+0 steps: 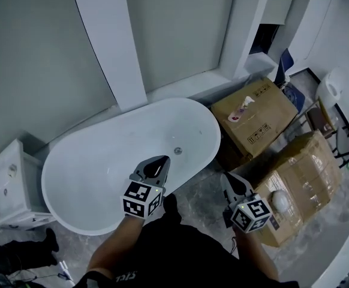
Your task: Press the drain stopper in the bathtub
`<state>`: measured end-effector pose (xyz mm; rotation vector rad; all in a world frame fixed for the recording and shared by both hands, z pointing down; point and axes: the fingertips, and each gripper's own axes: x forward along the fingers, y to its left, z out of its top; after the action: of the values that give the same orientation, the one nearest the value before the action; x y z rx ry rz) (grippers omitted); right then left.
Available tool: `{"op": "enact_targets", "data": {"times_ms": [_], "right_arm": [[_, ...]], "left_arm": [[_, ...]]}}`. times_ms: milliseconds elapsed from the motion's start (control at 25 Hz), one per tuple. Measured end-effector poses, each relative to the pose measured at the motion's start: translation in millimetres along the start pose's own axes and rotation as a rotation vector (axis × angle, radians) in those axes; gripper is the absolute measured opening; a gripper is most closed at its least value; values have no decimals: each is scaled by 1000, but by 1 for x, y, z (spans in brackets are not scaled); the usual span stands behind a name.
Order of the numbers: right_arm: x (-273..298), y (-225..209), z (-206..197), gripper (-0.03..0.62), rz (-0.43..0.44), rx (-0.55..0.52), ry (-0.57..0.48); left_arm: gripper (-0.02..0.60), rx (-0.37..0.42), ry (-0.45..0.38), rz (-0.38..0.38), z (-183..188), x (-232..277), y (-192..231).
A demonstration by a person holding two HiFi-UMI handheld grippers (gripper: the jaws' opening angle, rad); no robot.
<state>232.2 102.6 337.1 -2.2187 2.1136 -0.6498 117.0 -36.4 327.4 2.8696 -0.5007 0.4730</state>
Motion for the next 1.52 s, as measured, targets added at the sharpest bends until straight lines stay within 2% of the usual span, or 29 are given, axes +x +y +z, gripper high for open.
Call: {"op": "enact_targets", "data": {"times_ms": [320, 560, 800, 1160, 1360, 1520], "right_arm": [[119, -8, 5, 15, 38, -9, 119], [183, 0, 9, 15, 78, -26, 167], [218, 2, 21, 15, 109, -49, 181], [275, -27, 27, 15, 183, -58, 239], [311, -56, 19, 15, 254, -63, 299], [338, -82, -3, 15, 299, -58, 363]], "left_arm": [[14, -47, 13, 28, 7, 60, 100], [14, -76, 35, 37, 2, 78, 151], [14, -101, 40, 55, 6, 85, 175], [14, -145, 72, 126, 2, 122, 203], [14, -182, 122, 168, -10, 162, 214], [14, -208, 156, 213, -28, 192, 228]]}}
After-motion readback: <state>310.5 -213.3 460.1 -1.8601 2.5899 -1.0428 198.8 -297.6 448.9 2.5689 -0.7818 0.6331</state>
